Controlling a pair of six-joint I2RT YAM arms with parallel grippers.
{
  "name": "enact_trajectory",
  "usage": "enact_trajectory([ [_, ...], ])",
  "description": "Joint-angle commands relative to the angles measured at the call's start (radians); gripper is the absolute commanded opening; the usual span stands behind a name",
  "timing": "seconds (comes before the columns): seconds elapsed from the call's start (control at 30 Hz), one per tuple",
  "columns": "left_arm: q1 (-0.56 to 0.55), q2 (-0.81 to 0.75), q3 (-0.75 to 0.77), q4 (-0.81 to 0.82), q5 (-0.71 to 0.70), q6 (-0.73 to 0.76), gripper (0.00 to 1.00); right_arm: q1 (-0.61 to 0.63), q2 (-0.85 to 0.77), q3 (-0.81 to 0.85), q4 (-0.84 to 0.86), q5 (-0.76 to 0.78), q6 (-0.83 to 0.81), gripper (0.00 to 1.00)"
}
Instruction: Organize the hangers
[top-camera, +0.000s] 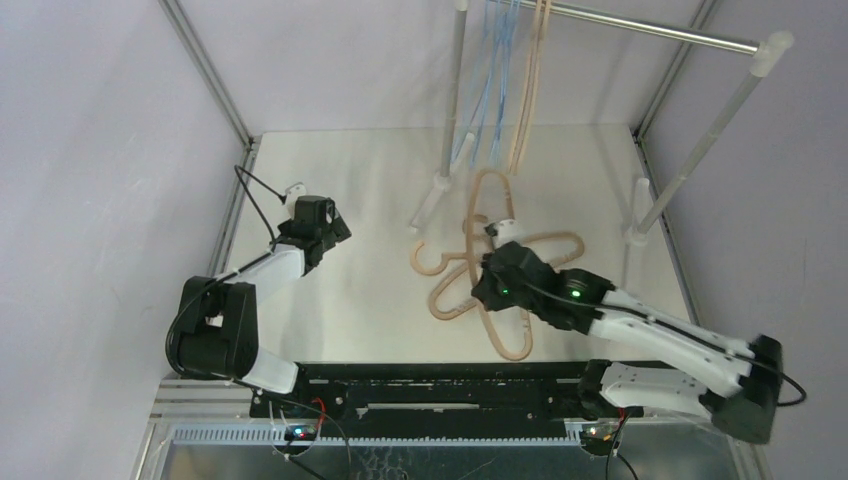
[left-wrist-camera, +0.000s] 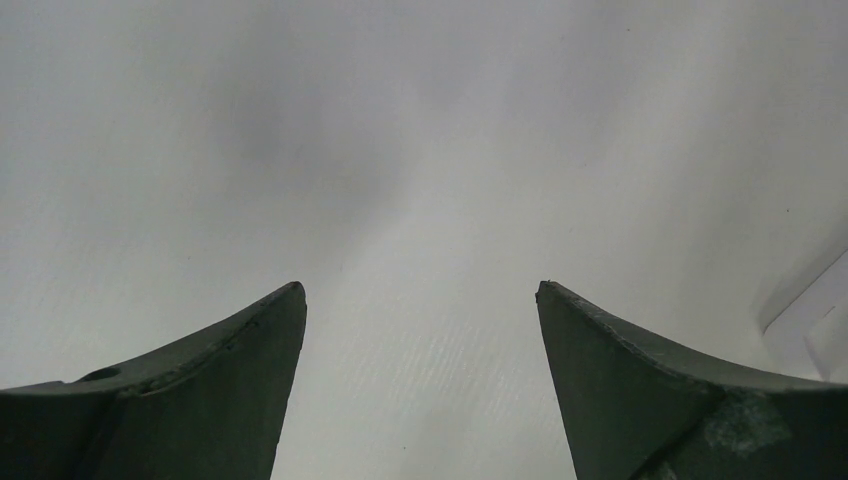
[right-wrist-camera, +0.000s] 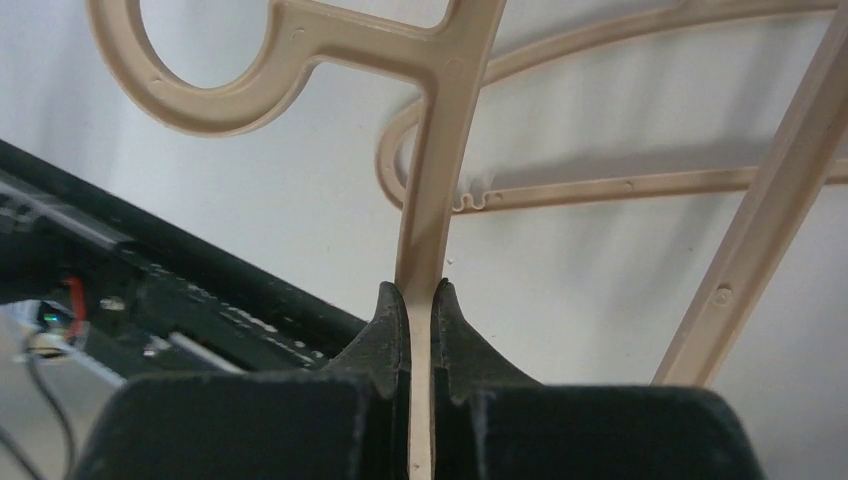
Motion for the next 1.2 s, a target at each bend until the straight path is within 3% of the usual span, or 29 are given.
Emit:
enact_trajectory([
  [0.0, 0.005, 0.0, 0.008, 0.031, -0.002, 0.014, 0.9, -0.023, -0.188, -0.001, -0.048, 0.04, 0.059, 0.0],
  [0.3, 0.002, -0.041, -0.011, 0.035, -0.005, 0.014, 0.9, -0.118, -0.371, 0.0, -0.098, 0.045, 0.078, 0.0],
  [0.7, 0.002, -0.038, -0.013, 0.037, 0.002, 0.008, 0.9, -0.203, -0.51, 0.138, -0.188, 0.005, 0.057, 0.0],
  [1.17, 0.002, -0.03, -0.016, 0.039, -0.001, 0.009, 0.9, -0.351, -0.469, 0.294, -0.16, -0.07, -0.014, 0.0],
])
